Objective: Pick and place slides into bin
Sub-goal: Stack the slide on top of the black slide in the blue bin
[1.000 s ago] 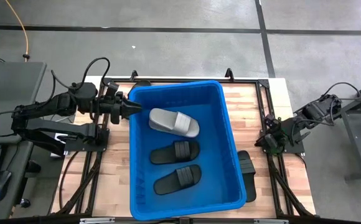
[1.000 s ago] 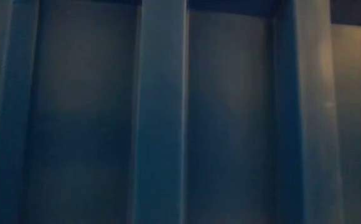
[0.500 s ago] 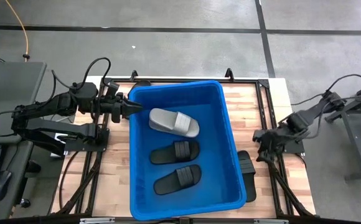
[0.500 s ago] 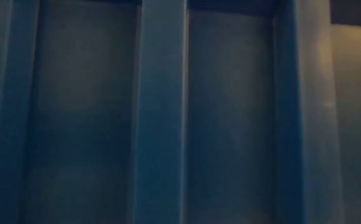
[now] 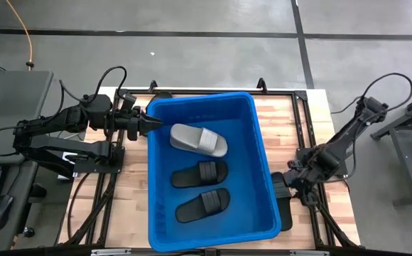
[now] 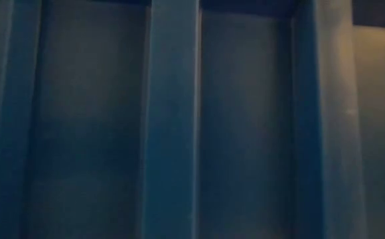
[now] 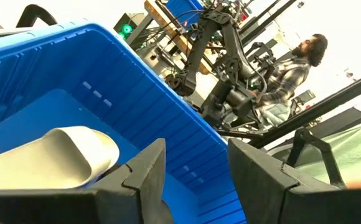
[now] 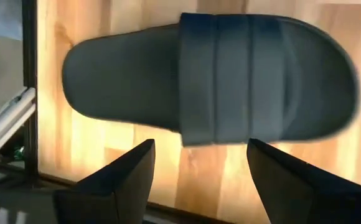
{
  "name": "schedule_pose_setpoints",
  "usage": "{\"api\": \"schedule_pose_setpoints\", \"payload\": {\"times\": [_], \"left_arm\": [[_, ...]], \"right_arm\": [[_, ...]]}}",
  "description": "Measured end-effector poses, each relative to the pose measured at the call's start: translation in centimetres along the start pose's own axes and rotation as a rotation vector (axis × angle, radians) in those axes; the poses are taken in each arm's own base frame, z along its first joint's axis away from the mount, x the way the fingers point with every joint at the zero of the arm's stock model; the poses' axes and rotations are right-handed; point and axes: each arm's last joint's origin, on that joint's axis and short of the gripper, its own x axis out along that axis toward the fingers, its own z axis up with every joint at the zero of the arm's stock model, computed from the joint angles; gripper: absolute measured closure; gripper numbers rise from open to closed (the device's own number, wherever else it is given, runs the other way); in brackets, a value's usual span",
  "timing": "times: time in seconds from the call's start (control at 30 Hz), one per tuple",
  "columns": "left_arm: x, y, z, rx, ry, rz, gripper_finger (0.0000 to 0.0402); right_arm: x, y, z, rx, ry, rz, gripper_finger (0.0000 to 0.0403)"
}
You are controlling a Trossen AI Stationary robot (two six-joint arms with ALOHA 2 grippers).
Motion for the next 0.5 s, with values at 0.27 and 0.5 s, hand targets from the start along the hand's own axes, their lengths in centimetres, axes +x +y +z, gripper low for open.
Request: {"api": "schedule_pose_setpoints", "payload": {"times": [0.27, 0.5], "left_arm": [[0.0, 0.1, -0.1, 0.006, 0.015, 0.015, 0.024], [0.0, 0.2, -0.3, 0.006, 0.036, 0.017, 0.024]], "right_arm": [[2.2, 1.7, 0.2, 0.08, 0.028, -0.061, 0.0159], [4.1, 2.6, -0.1, 0.169, -0.039, -0.229, 0.0159]]}}
